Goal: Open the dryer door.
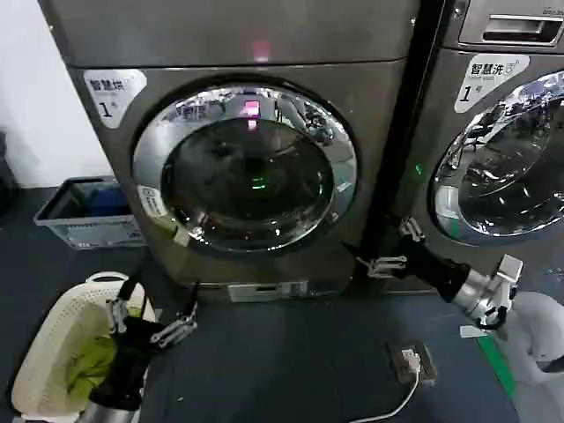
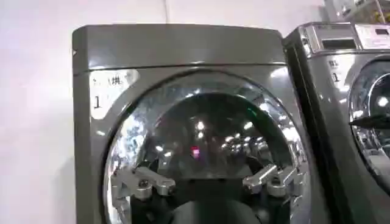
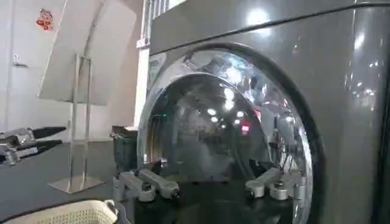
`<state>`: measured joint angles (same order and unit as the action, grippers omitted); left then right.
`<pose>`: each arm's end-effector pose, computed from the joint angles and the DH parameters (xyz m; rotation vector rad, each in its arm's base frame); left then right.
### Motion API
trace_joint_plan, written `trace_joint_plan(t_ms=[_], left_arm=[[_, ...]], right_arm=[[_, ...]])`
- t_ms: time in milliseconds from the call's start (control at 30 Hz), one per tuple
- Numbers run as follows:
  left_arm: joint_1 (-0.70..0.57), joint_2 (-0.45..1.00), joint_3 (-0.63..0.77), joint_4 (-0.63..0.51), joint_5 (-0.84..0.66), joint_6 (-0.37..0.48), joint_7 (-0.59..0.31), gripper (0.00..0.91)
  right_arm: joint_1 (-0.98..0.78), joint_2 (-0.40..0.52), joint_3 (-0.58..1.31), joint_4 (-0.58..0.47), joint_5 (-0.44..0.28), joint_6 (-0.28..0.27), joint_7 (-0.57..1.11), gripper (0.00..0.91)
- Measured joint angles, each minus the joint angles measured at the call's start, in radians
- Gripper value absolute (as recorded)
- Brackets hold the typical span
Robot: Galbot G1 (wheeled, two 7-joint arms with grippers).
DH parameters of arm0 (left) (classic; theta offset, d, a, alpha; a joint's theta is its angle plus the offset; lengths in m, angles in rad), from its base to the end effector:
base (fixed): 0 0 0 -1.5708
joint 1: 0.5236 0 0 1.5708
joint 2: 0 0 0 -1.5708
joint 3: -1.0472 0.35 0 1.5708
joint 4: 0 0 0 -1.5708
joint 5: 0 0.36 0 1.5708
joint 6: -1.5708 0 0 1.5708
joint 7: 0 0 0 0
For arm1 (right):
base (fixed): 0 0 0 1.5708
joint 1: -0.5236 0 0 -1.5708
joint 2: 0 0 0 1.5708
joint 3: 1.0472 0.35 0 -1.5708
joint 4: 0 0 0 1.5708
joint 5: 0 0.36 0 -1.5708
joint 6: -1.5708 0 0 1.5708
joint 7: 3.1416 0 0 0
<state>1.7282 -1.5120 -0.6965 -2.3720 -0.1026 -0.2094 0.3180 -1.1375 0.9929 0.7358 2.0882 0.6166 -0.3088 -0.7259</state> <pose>0.1358 0.0484 -0.2243 0.3396 2.7926 0.1688 0.2949 -0.1491 -0.1352 -1.2302 2.7527 -0.1191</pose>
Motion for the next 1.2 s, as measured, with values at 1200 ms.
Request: trace_joint_plan(t_ms=[1200], left_arm=[[0.033, 0.007, 0.003, -0.067, -0.017, 0.159, -0.039, 0.907]], right_arm=[[0.426, 0.082, -0.597, -0.235, -0.157, 0.047, 0.234, 0.907]])
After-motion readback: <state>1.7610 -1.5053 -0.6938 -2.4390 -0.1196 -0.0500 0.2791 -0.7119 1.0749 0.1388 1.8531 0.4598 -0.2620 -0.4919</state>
